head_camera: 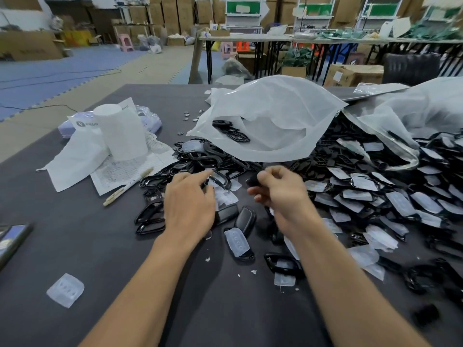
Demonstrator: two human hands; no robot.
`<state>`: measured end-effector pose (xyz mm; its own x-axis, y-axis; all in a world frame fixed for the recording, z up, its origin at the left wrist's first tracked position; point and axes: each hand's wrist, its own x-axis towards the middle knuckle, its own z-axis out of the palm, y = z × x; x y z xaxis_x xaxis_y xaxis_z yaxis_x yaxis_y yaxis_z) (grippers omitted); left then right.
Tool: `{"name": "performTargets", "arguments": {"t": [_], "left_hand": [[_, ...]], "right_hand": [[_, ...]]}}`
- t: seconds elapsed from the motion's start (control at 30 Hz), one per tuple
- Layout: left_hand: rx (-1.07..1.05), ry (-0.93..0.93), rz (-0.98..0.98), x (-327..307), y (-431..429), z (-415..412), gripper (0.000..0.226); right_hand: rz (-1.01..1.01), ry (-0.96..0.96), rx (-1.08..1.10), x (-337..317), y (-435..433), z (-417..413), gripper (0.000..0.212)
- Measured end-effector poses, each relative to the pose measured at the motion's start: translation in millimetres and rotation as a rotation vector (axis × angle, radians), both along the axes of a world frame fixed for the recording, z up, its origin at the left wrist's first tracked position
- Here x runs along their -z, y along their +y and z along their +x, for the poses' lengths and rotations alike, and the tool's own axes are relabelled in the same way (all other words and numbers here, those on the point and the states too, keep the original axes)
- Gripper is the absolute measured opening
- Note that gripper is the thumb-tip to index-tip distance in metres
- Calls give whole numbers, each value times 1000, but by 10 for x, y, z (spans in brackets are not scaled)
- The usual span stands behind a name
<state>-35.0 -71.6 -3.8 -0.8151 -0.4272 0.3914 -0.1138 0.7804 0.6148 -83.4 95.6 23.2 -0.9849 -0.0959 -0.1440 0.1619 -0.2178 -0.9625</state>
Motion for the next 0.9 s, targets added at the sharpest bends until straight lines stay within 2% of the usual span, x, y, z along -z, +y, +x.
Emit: {"name": "performTargets", "arguments": {"t": [0.1,0.3,0.47,0.57,0.63,0.7,0.73,0.9], "left_hand": [[90,9,-46,-93,119,-304,28],[44,-205,-255,-22,263,-748,19],[-128,-10,-323,-186,311,-633,24],[-201,38,-120,-339,207,-362,20],[-82,26,193,-365,78,-140,16],[99,47,565,-338,-32,88,22],[138,49,666,-286,-85,179,23],[171,62,767,-5,-155,417,19]], "right_hand": [[-165,-55,7,108,-71,158,21],[-244,-79,-11,112,-17,195,21],[-310,-109,-14,88,41,183,21],[-338,-148,0,78,62,188,19],[-339,-166,-6,66,68,199,18],[-281,-159,-10,58,65,208,16],[-245,-153,-12,57,63,213,14],[-253,-159,-61,39,47,270,12]]}}
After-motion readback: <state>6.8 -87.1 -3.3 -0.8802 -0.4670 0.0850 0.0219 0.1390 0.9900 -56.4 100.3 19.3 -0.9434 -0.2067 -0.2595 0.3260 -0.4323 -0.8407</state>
